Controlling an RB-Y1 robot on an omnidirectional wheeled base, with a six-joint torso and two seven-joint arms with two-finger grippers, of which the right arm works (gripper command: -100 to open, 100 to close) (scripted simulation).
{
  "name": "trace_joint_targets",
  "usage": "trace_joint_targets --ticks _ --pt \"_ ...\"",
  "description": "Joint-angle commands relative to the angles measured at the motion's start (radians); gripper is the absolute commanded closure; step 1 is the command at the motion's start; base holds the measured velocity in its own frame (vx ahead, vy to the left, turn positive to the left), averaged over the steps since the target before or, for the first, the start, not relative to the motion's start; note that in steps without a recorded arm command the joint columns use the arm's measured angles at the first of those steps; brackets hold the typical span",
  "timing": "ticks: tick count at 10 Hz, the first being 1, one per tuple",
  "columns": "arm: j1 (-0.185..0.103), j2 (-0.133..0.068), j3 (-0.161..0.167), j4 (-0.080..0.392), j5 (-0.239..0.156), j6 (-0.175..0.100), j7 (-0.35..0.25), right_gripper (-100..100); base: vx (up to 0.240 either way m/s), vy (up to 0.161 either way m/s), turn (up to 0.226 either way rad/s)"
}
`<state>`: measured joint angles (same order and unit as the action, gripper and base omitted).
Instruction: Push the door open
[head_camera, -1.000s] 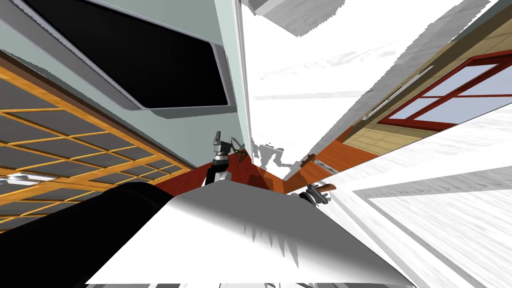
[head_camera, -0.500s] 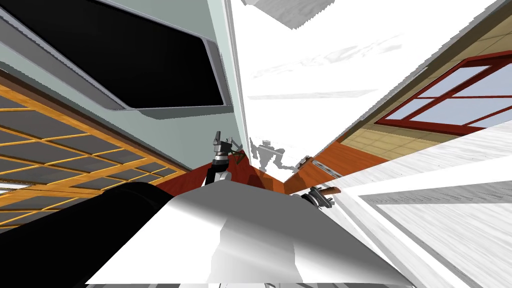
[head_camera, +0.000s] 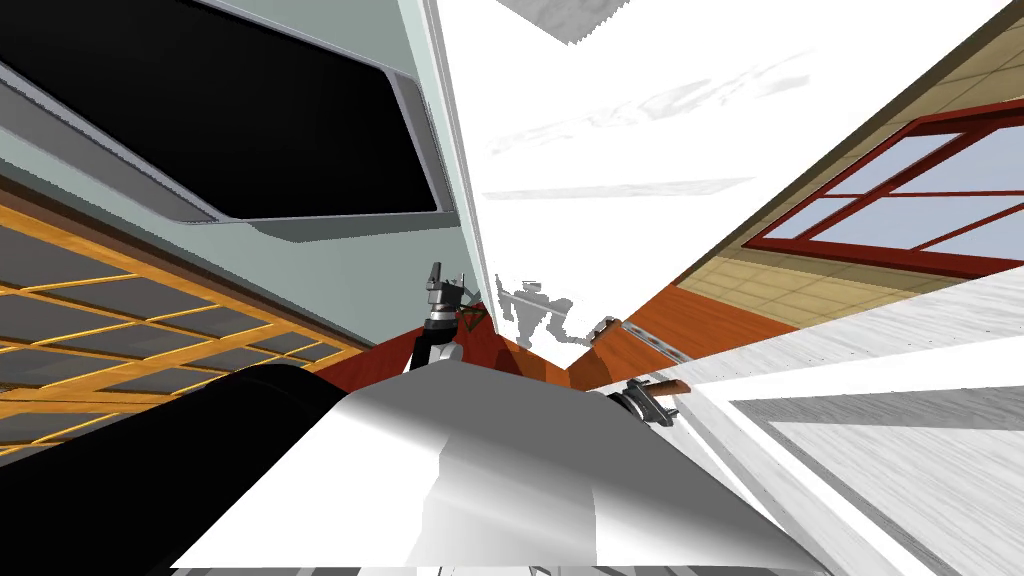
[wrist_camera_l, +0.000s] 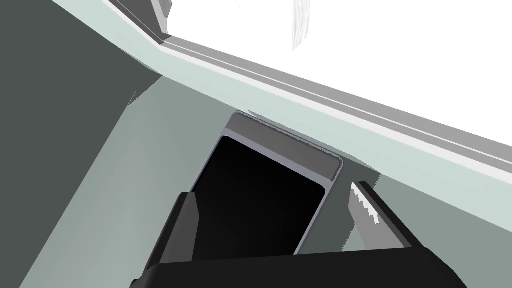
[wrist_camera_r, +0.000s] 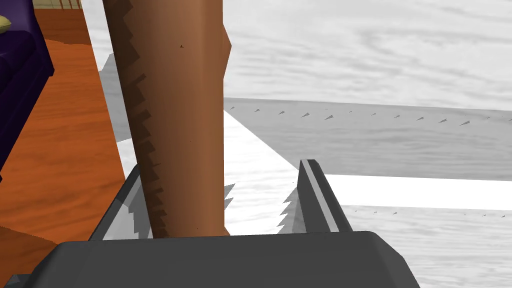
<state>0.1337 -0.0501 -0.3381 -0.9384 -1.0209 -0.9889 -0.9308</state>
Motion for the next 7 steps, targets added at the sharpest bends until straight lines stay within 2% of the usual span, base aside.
trace_joint_targets --ticks 1,6,7 --pt "-0.001 -0.012 -0.031 0.017 -0.021 -0.015 0.002 100 0.142 -0.056 -0.033" --pt "0.000 0.005 -0.072 0.014 -0.061 -0.021 0.013 100 0.186 -0.096 -0.043" --pt "-0.001 0.006 -0.061 0.009 -0.055 -0.011 0.011 100 0.099 -0.049 -0.021"
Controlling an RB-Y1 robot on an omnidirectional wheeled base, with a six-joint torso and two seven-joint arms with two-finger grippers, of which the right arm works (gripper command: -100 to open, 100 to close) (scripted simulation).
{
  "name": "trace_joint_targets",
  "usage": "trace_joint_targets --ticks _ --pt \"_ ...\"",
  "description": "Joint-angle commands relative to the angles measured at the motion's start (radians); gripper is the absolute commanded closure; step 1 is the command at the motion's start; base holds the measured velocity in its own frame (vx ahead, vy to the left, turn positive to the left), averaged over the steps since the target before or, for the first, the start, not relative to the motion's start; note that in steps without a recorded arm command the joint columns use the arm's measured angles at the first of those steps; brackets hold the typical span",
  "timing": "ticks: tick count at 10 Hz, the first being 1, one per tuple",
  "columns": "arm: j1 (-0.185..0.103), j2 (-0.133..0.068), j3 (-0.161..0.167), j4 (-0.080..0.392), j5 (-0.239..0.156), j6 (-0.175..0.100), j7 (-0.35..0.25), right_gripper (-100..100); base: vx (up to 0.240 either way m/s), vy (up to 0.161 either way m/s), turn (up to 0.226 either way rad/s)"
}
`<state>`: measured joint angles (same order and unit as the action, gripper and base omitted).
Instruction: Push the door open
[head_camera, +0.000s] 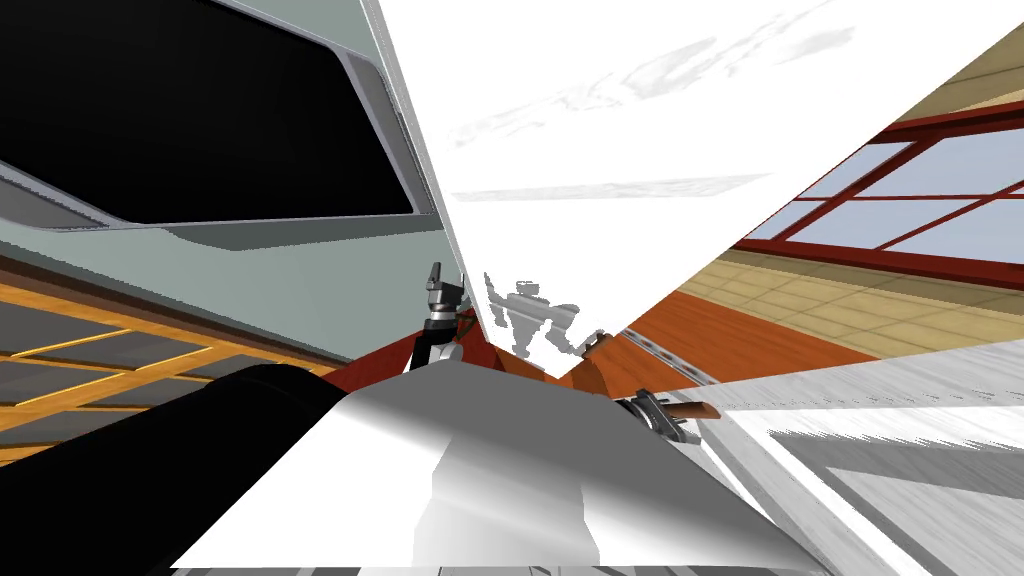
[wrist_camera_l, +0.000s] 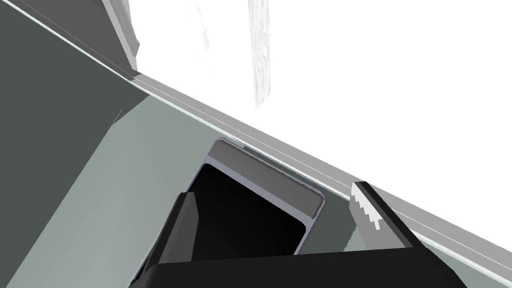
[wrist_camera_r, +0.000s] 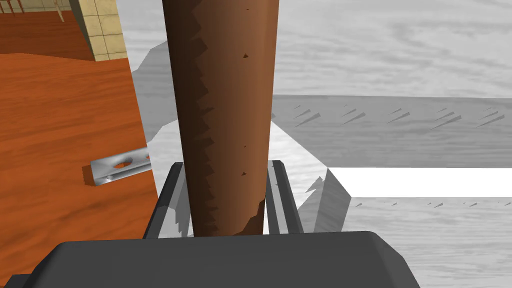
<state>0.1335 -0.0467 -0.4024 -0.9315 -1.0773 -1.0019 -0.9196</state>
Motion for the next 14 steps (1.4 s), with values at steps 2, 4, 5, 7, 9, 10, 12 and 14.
trace_joint_targets --ticks 2,4,5,7,9,10,12,14 --pt "-0.008 -0.006 -0.020 0.013 -0.015 -0.027 0.007 100 -0.040 -0.144 0.087" --pt "-0.019 -0.011 -0.041 0.026 -0.031 -0.056 0.015 100 -0.021 -0.202 0.099" --pt "-0.023 -0.012 -0.047 0.029 -0.036 -0.065 0.017 100 -0.014 -0.175 0.048" --pt "-0.036 -0.015 -0.066 0.041 -0.051 -0.093 0.024 100 -0.019 -0.150 0.074" --pt "-0.046 -0.016 -0.081 0.050 -0.063 -0.115 0.030 100 -0.004 -0.106 0.067" --pt "-0.052 -0.017 -0.089 0.054 -0.069 -0.126 0.033 100 0.003 -0.091 0.049" --pt "-0.057 -0.017 -0.096 0.059 -0.075 -0.137 0.036 100 0.000 -0.075 0.048" --pt "-0.069 -0.017 -0.113 0.068 -0.088 -0.161 0.042 100 -0.015 -0.059 0.056"
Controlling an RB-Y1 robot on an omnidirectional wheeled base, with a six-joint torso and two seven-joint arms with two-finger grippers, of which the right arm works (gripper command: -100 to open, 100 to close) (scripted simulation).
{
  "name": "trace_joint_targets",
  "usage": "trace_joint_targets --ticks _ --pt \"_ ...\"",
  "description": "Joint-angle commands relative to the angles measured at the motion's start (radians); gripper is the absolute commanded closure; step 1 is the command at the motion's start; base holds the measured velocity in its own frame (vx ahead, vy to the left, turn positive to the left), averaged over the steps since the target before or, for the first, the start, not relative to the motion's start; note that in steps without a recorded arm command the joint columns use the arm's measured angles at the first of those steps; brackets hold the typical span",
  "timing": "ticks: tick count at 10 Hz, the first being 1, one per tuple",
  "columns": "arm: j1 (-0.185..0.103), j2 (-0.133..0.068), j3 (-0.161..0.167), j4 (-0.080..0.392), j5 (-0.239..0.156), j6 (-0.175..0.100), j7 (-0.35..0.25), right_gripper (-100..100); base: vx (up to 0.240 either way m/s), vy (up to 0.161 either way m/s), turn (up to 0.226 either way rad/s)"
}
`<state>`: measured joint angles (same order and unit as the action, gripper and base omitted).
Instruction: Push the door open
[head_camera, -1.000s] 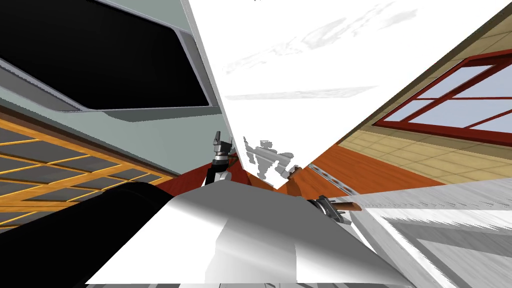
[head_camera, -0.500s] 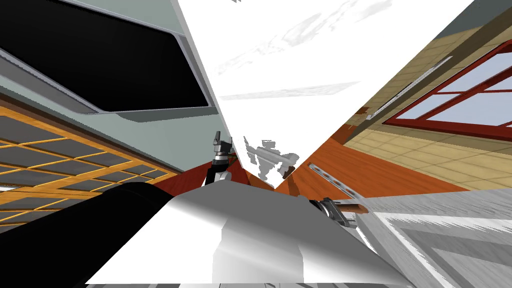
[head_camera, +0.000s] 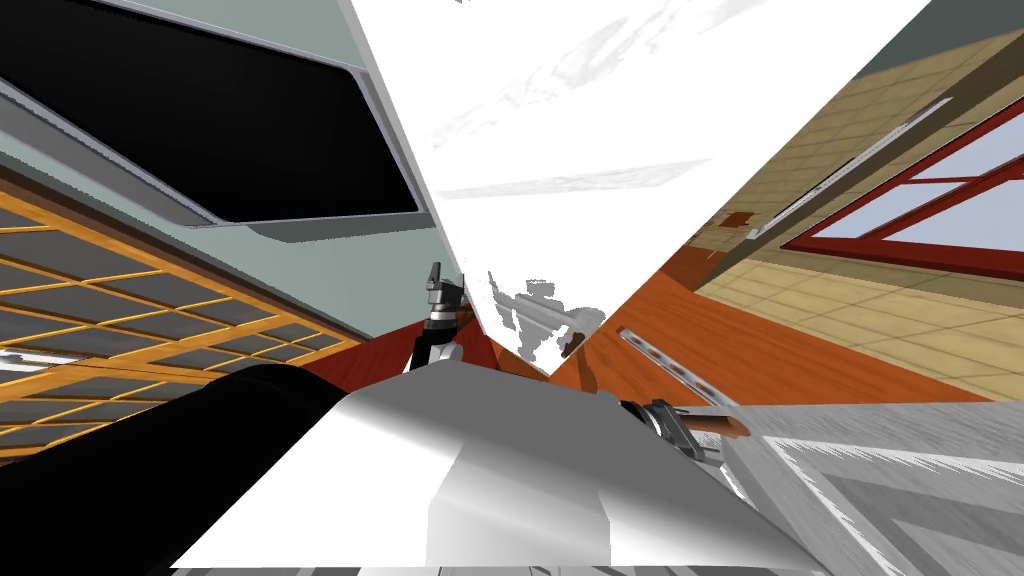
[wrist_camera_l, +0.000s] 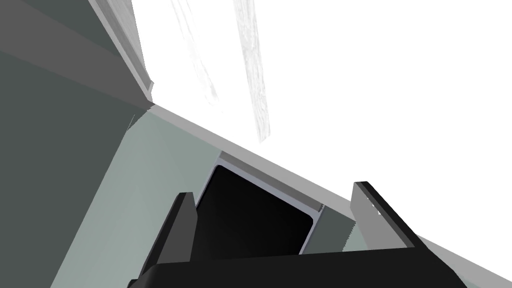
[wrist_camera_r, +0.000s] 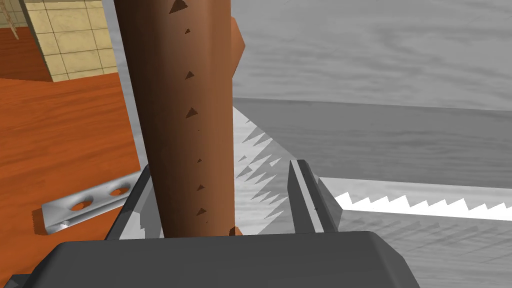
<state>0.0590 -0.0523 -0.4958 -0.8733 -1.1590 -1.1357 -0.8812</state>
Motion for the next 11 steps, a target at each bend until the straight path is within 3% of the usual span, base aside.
trace_joint_targets --ticks 1,6,10,11 --pt "-0.001 -0.011 -0.027 0.015 -0.013 -0.039 0.007 100 -0.002 -0.090 0.081" --pt "-0.020 -0.010 -0.053 0.030 -0.034 -0.077 0.017 100 -0.003 -0.076 0.046" --pt "-0.048 -0.005 -0.088 0.050 -0.062 -0.129 0.030 100 -0.011 -0.081 0.068" --pt "-0.048 -0.005 -0.088 0.050 -0.062 -0.129 0.030 100 0.010 -0.078 0.012"
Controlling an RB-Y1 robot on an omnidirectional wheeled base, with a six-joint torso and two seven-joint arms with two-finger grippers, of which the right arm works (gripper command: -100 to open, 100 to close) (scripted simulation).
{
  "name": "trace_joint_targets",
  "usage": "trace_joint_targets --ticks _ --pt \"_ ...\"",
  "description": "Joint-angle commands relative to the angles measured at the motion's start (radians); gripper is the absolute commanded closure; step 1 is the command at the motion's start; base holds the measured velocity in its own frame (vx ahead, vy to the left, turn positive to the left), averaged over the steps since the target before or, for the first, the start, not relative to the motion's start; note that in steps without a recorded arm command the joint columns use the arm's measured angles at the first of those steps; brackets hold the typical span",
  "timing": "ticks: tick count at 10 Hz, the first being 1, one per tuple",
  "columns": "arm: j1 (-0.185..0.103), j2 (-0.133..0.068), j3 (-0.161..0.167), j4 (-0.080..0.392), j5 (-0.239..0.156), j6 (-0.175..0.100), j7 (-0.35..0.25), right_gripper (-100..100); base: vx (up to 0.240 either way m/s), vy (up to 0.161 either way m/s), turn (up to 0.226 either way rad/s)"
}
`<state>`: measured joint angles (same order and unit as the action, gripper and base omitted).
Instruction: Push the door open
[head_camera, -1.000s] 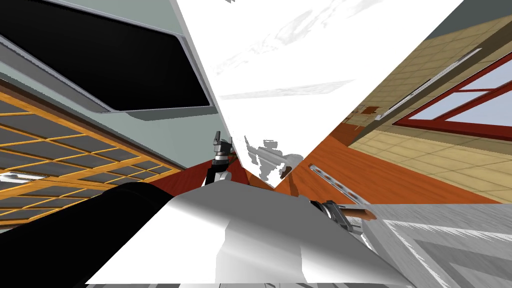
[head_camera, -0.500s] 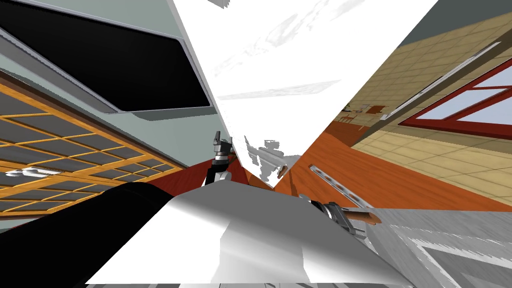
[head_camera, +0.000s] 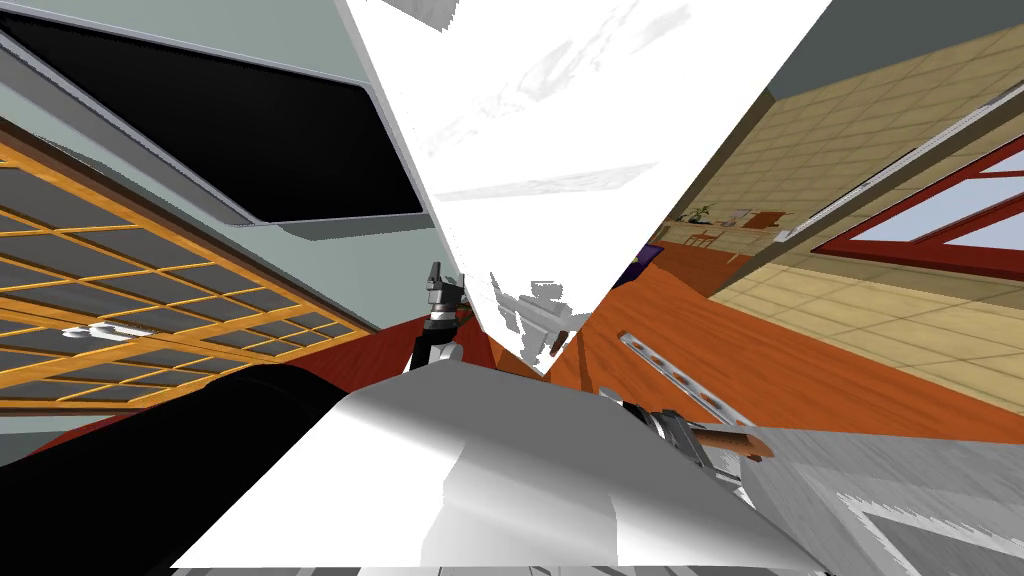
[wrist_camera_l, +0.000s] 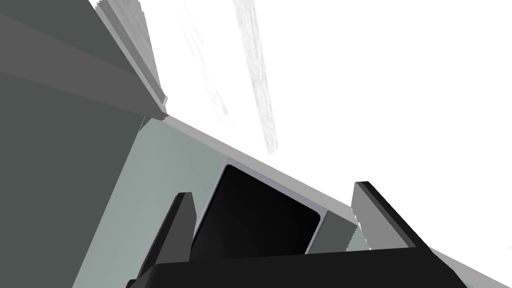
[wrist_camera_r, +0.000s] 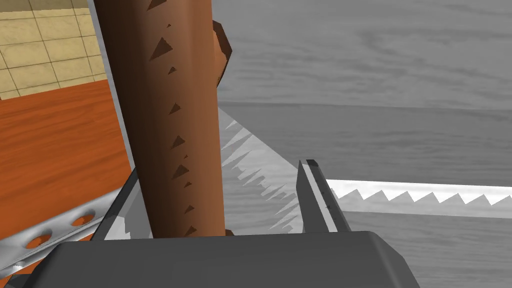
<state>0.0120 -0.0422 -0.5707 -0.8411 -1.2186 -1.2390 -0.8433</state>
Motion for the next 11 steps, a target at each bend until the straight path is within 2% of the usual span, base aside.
trace_joint_targets --ticks 1,4,6,9,10,11 --pt "-0.008 -0.013 -0.022 0.023 -0.010 -0.039 -0.004 100 0.003 -0.073 0.038" --pt "-0.029 -0.007 -0.048 0.038 -0.031 -0.078 0.006 100 0.003 -0.091 0.083" --pt "-0.029 -0.007 -0.048 0.038 -0.031 -0.078 0.006 100 0.001 -0.049 0.006" --pt "-0.050 0.001 -0.074 0.053 -0.052 -0.116 0.016 100 -0.007 -0.060 0.073" --pt "-0.050 0.001 -0.074 0.053 -0.052 -0.116 0.016 100 0.008 -0.064 0.023" --pt "-0.058 0.004 -0.083 0.058 -0.059 -0.129 0.020 100 -0.004 -0.071 0.037"
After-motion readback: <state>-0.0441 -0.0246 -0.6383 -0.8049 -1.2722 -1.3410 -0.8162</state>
